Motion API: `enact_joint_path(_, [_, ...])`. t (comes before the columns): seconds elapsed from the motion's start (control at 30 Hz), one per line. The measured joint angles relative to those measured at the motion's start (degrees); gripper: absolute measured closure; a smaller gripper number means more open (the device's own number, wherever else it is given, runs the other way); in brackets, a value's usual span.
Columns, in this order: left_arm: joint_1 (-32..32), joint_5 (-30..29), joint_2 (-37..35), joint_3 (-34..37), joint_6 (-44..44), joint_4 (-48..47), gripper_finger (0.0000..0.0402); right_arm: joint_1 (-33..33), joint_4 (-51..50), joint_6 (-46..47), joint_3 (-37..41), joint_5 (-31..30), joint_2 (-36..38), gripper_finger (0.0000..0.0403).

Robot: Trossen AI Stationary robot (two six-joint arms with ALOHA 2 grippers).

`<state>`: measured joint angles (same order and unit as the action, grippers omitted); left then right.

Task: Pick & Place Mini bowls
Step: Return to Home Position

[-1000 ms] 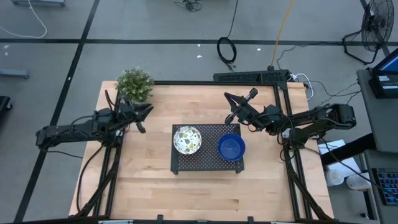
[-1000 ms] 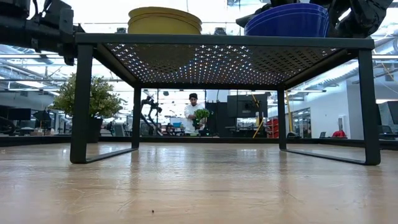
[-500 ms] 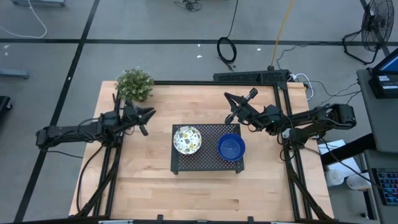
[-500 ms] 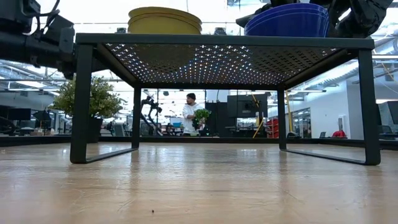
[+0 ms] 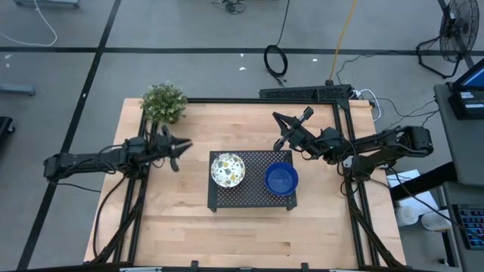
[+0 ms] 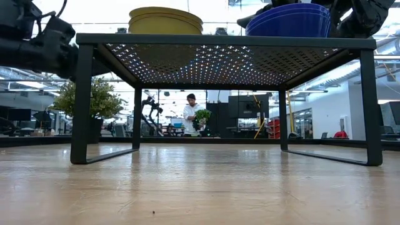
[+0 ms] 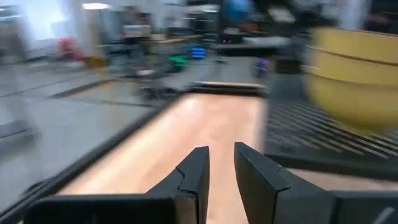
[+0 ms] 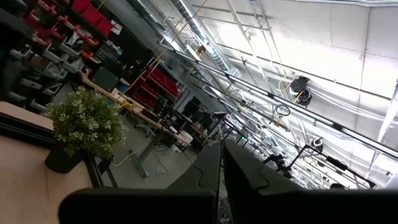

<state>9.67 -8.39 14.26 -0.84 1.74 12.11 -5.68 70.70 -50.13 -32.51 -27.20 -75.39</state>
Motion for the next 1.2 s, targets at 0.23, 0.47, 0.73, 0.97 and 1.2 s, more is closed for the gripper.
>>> enact_joint_path(0.23, [0.9,4.1,0.0,-0.1,1.1,-7.1,0.0325,0.0,-0.7,0.0,0.0,0.0,0.0,0.0395])
enact_joint_path(0.47, [3.6,3.4,-0.1,-0.1,-0.4,-7.7,0.0325,0.0,-0.7,0.0,0.0,0.0,0.0,0.0394])
enact_joint_path(0.73, [4.2,0.2,-0.1,-0.1,-0.7,-4.6,0.0325,0.0,-0.7,0.0,0.0,0.1,0.0,0.0395])
enact_joint_path(0.97, [4.2,-6.6,0.0,-0.1,-2.3,-4.7,0.0325,0.0,-0.8,5.1,0.0,0.2,0.0,0.0394])
enact_joint_path(1.2, [4.2,-6.7,0.0,-0.1,-2.3,-4.7,0.0325,0.0,-9.9,17.5,-2.4,11.0,0.0,0.0399])
